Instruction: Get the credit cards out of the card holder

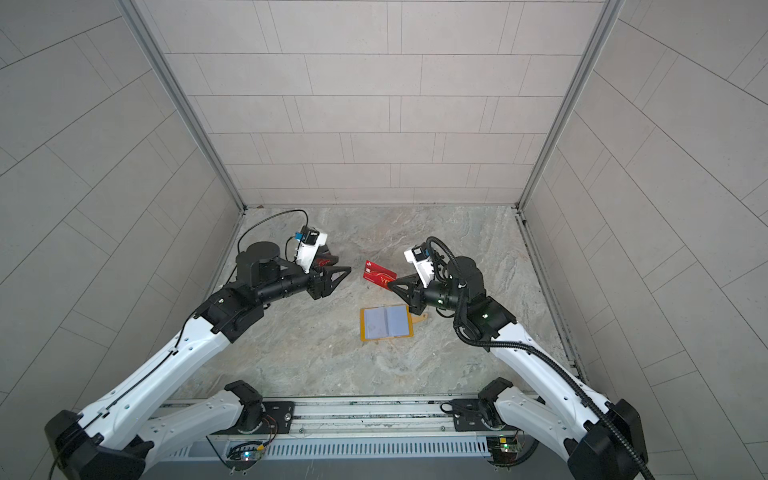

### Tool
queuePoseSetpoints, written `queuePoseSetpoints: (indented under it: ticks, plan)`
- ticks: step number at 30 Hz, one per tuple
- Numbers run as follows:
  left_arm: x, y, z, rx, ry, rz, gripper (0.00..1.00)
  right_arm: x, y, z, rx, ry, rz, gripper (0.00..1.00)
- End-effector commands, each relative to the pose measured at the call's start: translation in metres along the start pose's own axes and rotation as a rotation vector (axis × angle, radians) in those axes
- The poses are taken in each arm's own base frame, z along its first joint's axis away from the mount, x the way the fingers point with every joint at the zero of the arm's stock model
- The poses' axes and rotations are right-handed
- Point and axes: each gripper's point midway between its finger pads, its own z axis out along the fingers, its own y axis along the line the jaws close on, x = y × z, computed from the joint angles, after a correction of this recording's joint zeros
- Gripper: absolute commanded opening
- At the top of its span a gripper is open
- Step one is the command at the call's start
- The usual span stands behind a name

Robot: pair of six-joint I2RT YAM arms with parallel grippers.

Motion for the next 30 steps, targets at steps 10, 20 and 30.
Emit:
queuePoseSetpoints:
  ticks: [10, 20, 30]
  plan:
    - [0.057, -0.037, -0.013, 0.244, 0.369, 0.198, 0.52, 0.05, 0.041, 0.007, -0.186, 0.285, -0.126, 0.0]
    - [0.07, -0.075, -0.017, 0.413, 0.437, 0.295, 0.47, 0.062, 0.071, 0.02, -0.31, 0.383, -0.189, 0.0]
    - [0.073, -0.094, -0.023, 0.527, 0.468, 0.294, 0.42, 0.055, 0.087, 0.017, -0.375, 0.362, -0.254, 0.0]
